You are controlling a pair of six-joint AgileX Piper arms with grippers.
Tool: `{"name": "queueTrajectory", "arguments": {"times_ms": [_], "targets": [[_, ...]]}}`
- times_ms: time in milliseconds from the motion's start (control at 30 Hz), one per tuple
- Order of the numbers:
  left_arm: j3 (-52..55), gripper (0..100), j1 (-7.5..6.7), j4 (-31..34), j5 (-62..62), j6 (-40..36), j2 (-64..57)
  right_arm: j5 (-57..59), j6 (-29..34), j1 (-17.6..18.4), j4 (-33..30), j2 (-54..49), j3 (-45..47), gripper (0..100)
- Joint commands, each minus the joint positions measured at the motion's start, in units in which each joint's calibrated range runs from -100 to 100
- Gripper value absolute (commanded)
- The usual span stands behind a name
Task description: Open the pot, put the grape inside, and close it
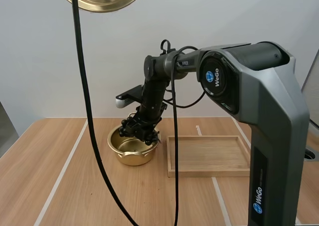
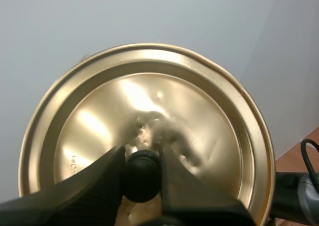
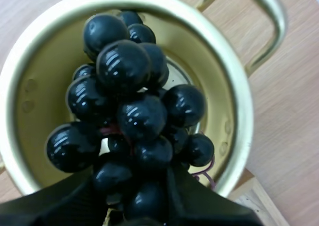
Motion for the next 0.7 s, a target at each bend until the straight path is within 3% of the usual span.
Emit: {"name": "queueTrajectory", "arguments": {"times_ms": [0,667], "targets": [[-0.36,0,-0.17,-0.17,-1.59,-0.25,-0.35,-1.38,-0.88,0.05,1.39,0.98,-0.40,0],[-0.36,0,-0.17,-0.17,-1.59,-0.25,-0.35,-2.48,-2.03,0.50,3.95,6.30,-0.40,0]]}}
